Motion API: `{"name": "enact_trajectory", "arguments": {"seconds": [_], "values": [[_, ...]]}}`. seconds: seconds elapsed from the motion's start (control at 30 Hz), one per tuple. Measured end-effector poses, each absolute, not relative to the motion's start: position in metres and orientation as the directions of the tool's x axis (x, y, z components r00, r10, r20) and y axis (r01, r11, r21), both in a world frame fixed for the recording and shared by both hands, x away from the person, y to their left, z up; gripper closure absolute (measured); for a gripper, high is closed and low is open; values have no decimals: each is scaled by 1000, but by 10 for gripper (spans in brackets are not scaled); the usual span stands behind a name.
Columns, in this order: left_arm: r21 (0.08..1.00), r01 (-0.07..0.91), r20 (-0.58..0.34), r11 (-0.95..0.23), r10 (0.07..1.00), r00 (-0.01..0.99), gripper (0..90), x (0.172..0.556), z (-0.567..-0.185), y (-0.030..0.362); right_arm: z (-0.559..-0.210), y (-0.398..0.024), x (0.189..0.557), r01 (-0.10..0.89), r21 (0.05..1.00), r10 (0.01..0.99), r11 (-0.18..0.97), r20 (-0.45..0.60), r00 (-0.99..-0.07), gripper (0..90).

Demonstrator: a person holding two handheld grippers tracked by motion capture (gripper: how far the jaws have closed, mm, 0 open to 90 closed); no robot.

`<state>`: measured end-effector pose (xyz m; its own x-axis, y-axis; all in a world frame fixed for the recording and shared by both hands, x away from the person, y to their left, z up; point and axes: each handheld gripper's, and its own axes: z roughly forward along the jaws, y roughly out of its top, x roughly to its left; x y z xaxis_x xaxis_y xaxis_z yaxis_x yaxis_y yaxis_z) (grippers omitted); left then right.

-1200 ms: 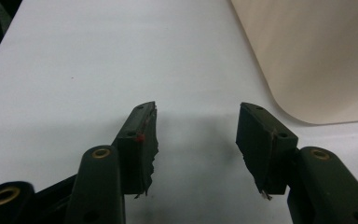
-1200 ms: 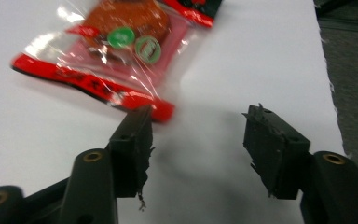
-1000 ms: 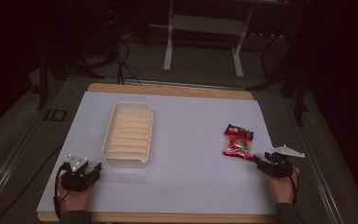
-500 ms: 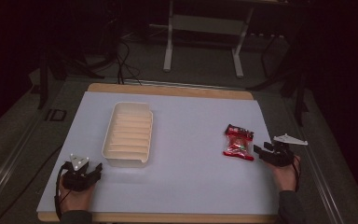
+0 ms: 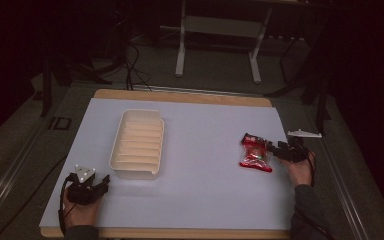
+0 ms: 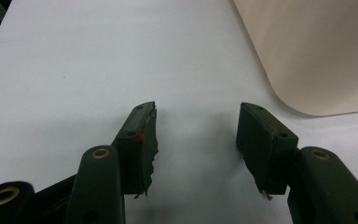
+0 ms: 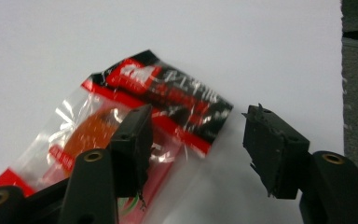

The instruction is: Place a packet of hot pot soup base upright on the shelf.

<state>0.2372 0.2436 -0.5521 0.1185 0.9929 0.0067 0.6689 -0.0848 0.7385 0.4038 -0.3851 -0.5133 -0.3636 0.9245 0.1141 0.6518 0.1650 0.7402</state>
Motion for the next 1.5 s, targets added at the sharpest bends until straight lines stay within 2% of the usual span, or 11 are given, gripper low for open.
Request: {"name": "enact_trajectory", "arguments": {"seconds": [0.33, 0.8, 1.0, 1.13, 1.23, 1.3, 1.5], "values": [[739, 668, 6, -91, 992, 128, 468, 237, -552, 243, -520, -377, 436, 682, 706, 911, 189, 132, -390, 340], [740, 665, 13, -99, 991, 133, 465, 237, -552, 243, -521, -370, 456, 720, 661, 911, 212, 132, -390, 331], [739, 666, 16, -101, 991, 133, 465, 237, -552, 242, -528, -372, 462, 761, 617, 901, 199, 190, -389, 330], [739, 666, 18, -102, 991, 133, 466, 237, -552, 242, -530, -374, 464, 782, 594, 886, 190, 240, -397, 381], [738, 667, 17, -102, 991, 133, 466, 237, -552, 242, -529, -373, 463, 789, 583, 887, 196, 237, -396, 425], [739, 666, 18, -103, 991, 133, 466, 237, -552, 242, -528, -374, 462, 793, 577, 890, 193, 237, -389, 490], [738, 666, 22, -106, 991, 133, 466, 237, -552, 242, -527, -379, 454, 796, 566, 864, 215, 270, -425, 775]]}}
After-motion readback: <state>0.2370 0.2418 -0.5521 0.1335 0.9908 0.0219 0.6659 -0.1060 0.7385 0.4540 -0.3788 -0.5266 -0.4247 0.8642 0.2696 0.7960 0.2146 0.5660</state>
